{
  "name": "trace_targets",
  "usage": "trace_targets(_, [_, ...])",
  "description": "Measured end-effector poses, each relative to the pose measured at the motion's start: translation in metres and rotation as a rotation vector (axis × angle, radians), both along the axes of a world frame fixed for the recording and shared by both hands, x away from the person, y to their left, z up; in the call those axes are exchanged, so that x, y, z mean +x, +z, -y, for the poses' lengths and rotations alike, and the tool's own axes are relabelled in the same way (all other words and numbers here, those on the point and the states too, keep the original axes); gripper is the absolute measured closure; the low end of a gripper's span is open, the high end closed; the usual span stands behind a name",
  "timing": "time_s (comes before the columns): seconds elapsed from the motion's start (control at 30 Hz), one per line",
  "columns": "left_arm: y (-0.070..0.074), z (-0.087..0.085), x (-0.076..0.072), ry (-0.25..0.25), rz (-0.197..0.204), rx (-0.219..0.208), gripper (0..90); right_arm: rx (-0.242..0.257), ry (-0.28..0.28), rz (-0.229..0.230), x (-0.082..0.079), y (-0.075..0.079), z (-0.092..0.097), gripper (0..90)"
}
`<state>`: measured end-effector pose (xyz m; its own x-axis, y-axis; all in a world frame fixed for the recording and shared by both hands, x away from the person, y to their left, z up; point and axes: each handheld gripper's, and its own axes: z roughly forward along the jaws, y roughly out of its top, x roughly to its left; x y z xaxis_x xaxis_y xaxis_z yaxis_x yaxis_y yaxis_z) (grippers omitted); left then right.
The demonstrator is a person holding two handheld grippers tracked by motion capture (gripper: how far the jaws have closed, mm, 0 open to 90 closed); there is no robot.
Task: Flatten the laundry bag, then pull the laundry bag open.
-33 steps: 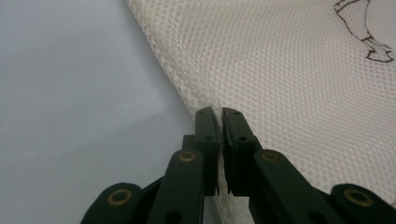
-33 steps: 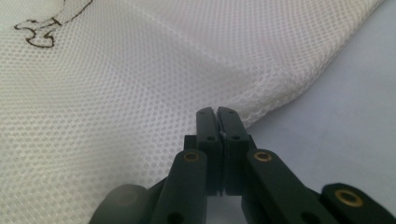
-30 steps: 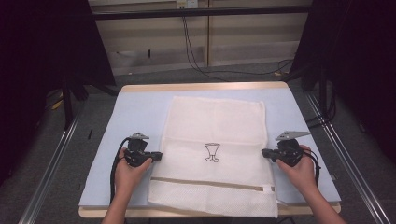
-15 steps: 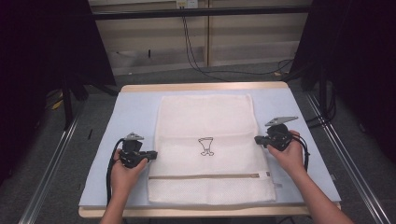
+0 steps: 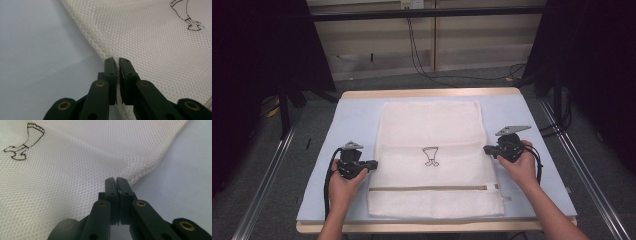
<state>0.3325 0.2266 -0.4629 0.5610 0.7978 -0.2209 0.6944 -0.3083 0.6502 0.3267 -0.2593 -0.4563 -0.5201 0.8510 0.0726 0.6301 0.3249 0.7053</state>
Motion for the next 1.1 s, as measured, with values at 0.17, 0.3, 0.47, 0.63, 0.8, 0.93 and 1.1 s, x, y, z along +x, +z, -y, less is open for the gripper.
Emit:
trace_targets(0.17, [0.0003, -0.0016, -0.0011, -0.007, 0.001, 0.018, 85.2, -0.012, 0.015, 0.01, 0.0007, 0.0001, -0.0032, 89.0])
trace_targets(0.3, [-0.0011, -0.0003, -0.0012, -0.002, 0.001, 0.016, 85.2, -0.014, 0.015, 0.018, 0.0001, -0.0017, -0.0036, 88.8])
trace_targets(0.47, [-0.0007, -0.0021, -0.0021, -0.005, 0.002, 0.013, 85.0, -0.014, 0.012, 0.01, -0.0004, -0.0018, -0.0012, 88.5])
trace_targets(0.63, [-0.0012, -0.0017, -0.0024, -0.016, -0.007, 0.024, 84.6, -0.015, 0.016, 0.006, -0.0005, -0.0018, -0.0012, 88.6])
trace_targets(0.8, [0.0004, -0.0034, -0.003, -0.007, -0.006, 0.02, 84.7, -0.017, 0.023, 0.004, -0.0017, -0.0042, -0.0022, 88.6])
trace_targets(0.93, [-0.0002, -0.0065, -0.0034, 0.003, 0.009, 0.035, 84.6, -0.004, 0.031, 0.002, -0.0013, -0.0043, -0.0052, 88.6])
trace_targets(1.1, [-0.0004, -0.0076, -0.0035, 0.003, -0.002, 0.019, 83.9, 0.0, 0.037, 0.007, -0.0011, -0.0052, -0.0053, 86.7])
